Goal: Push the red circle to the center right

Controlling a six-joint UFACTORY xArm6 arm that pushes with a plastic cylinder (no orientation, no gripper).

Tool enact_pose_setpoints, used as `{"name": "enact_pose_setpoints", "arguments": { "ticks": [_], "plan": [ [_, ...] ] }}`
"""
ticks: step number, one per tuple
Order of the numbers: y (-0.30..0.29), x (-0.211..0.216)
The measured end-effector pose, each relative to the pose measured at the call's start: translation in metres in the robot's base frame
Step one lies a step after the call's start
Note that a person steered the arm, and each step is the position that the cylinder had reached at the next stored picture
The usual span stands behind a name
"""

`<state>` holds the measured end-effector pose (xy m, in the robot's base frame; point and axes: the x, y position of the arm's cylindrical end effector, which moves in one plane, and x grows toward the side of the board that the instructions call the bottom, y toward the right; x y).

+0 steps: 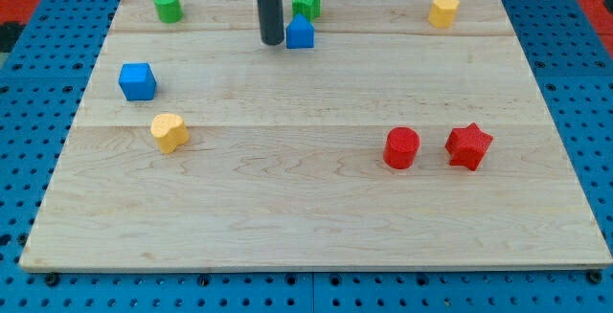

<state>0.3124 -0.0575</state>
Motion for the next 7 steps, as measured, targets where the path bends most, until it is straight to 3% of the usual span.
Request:
{"name": "enact_pose_setpoints", "arguments": {
  "ticks": [2,4,5,6,7],
  "plan": [
    [-0.013,0.133],
    [0.009,0.173],
    [0.074,0.206],
    [0.077,0.206],
    [0.129,0.206]
  ]
}}
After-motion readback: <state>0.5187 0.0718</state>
